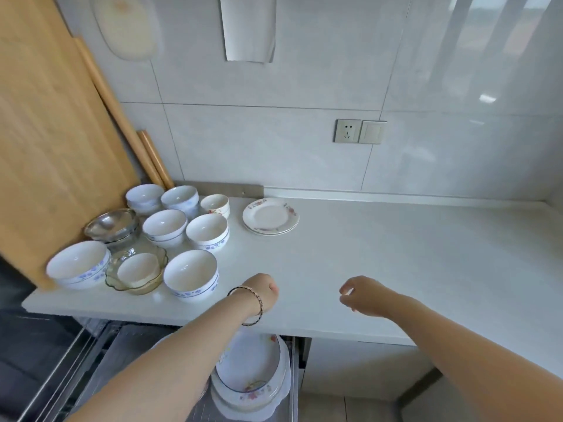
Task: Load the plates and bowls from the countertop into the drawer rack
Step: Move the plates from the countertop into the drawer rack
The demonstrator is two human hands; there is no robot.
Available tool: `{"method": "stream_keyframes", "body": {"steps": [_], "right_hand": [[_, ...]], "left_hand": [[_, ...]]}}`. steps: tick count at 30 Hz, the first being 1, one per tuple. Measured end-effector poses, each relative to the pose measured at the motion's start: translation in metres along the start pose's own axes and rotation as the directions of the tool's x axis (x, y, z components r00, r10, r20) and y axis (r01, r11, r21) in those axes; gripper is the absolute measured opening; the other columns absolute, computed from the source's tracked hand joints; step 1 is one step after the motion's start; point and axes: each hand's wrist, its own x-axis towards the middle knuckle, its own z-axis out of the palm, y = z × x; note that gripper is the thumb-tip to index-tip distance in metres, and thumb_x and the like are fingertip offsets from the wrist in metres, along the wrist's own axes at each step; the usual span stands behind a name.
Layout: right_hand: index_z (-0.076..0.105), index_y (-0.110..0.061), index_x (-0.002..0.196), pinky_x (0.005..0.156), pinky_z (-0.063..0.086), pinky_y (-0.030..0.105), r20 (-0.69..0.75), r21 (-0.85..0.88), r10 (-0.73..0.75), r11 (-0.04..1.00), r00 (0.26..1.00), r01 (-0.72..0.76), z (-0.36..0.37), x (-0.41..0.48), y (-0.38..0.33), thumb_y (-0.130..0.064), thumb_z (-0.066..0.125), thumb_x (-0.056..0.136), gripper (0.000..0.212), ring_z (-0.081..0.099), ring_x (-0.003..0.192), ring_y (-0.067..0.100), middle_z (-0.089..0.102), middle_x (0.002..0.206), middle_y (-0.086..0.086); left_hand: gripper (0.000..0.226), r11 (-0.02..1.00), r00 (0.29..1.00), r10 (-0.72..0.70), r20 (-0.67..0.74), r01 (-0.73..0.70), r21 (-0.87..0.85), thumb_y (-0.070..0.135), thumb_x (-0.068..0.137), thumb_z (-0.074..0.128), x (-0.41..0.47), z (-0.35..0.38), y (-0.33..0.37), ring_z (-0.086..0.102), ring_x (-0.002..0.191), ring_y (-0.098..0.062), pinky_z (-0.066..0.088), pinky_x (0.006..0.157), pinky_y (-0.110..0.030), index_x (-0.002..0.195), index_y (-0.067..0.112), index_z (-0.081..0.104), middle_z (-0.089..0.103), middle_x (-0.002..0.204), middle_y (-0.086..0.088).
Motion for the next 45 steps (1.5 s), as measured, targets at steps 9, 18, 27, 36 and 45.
{"method": "stream_keyframes", "body": {"steps": [9, 18, 27, 36, 45], "right_hand": [[0.062, -0.011, 0.115, 0.078, 0.047, 0.025, 0.024, 0.013, -0.037, 0.999, 0.999, 0.037, -0.022, 0.085, -0.018, -0.020, 0.048, 0.089, 0.031, 0.063, 0.093, 0.020, 0.066, 0.107, 0.006], [0.066, 0.002, 0.098, 0.059, 0.043, 0.022, 0.107, 0.228, -0.048, 0.973, 0.993, 0.023, -0.031, 0.262, -0.028, -0.004, 0.043, 0.087, 0.027, 0.056, 0.066, 0.020, 0.064, 0.083, 0.012], [0.042, -0.013, 0.136, 0.084, 0.042, 0.024, 0.082, 0.045, -0.119, 0.992, 0.990, 0.115, -0.043, 0.455, -0.032, -0.032, 0.050, 0.091, 0.050, 0.059, 0.107, 0.022, 0.062, 0.124, 0.008], [0.061, 0.005, 0.098, 0.094, 0.052, 0.046, 0.087, 0.536, 0.027, 0.842, 0.996, -0.070, -0.036, 0.539, -0.043, -0.018, 0.053, 0.091, 0.025, 0.061, 0.083, 0.030, 0.060, 0.091, 0.015], [0.064, 0.007, 0.096, 0.074, 0.045, 0.030, 0.081, 0.630, 0.072, 0.769, 0.994, -0.107, -0.023, 0.522, -0.034, -0.014, 0.054, 0.090, 0.023, 0.051, 0.080, 0.023, 0.057, 0.087, 0.013]], "left_hand": [[0.021, 0.966, 0.988, -0.120, -0.099, 0.093, -0.243, 0.004, 0.086, 0.035, 0.064, -0.020, -0.010, 0.041, 0.073, -0.019, 0.030, 0.067, -0.026, 0.071, 0.017, 0.041, 0.044, 0.082, -0.009], [0.040, 0.836, 0.920, -0.372, -0.128, 0.271, -0.477, 0.009, 0.089, 0.042, 0.185, -0.003, -0.023, 0.061, 0.089, -0.025, 0.043, 0.077, -0.027, 0.128, 0.012, 0.045, 0.057, 0.117, -0.008], [0.051, 0.569, 0.776, -0.627, -0.073, 0.392, -0.723, 0.016, 0.082, 0.054, 0.358, -0.002, -0.029, 0.061, 0.109, -0.033, 0.050, 0.097, -0.046, 0.131, 0.009, 0.039, 0.059, 0.120, -0.018], [0.050, 0.315, 0.688, -0.725, -0.041, 0.278, -0.908, -0.010, 0.067, 0.066, 0.427, -0.011, -0.042, 0.060, 0.092, -0.028, 0.051, 0.095, -0.050, 0.115, -0.006, 0.050, 0.059, 0.102, -0.014], [0.029, 0.188, 0.715, -0.699, 0.027, 0.220, -0.957, -0.021, 0.081, 0.052, 0.400, -0.018, -0.038, 0.057, 0.094, -0.033, 0.052, 0.081, -0.043, 0.098, 0.002, 0.052, 0.058, 0.106, -0.018]]}}
